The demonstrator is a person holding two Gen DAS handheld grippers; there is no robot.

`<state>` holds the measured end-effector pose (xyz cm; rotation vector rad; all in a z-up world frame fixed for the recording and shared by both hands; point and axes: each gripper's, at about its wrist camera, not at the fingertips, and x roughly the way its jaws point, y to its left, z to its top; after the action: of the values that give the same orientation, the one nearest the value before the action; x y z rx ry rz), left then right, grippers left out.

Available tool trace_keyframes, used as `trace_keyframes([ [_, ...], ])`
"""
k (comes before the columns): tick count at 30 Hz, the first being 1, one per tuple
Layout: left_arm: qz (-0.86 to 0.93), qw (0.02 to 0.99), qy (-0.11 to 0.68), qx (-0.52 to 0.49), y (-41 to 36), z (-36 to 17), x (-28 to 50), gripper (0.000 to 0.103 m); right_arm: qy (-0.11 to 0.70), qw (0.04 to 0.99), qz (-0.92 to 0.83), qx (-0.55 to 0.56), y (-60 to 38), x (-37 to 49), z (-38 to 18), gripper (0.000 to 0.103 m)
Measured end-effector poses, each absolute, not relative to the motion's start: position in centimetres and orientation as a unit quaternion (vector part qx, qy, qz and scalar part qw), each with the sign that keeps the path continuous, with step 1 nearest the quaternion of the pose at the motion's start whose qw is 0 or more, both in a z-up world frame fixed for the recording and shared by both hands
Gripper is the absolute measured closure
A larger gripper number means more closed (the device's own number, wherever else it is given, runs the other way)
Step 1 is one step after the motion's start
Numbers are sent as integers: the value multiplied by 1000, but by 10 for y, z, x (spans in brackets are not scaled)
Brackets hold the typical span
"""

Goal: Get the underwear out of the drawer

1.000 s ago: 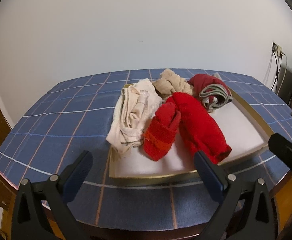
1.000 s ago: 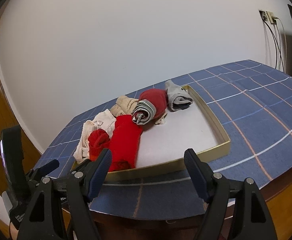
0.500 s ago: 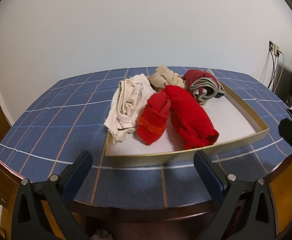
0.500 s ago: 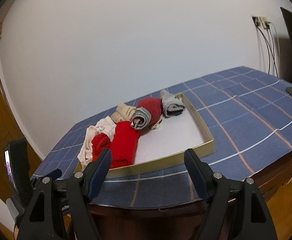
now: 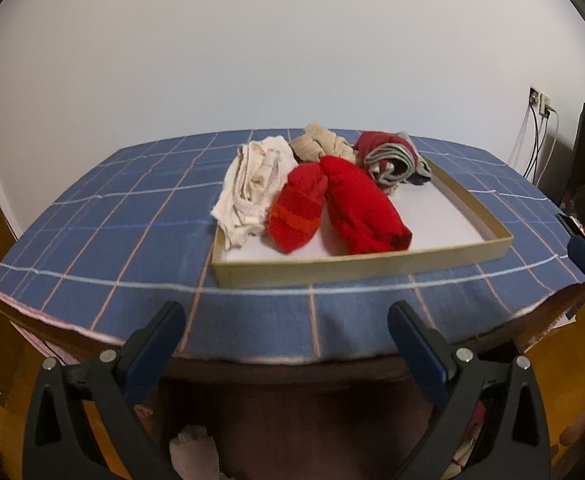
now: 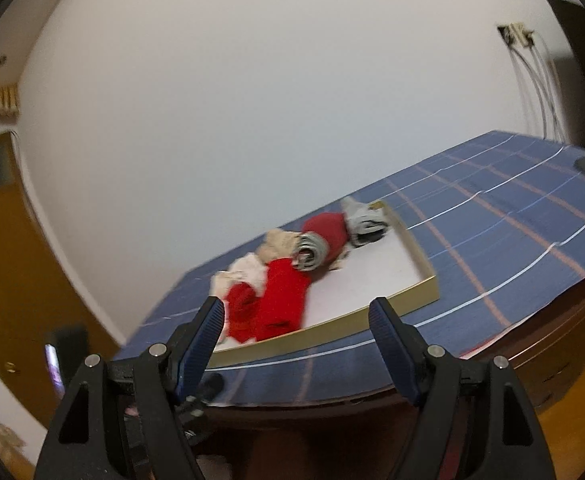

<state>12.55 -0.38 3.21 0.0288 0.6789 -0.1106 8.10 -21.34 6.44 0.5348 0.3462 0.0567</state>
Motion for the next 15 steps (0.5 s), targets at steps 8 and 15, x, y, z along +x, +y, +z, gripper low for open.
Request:
trace_keyframes([
  [8, -57, 937, 344, 2, 8, 23, 105, 0, 177, 935, 75, 297, -207, 69, 59, 26],
  [15, -53, 938, 343, 6, 12, 20, 91, 0, 198, 921, 97, 322, -205, 60, 55, 26],
])
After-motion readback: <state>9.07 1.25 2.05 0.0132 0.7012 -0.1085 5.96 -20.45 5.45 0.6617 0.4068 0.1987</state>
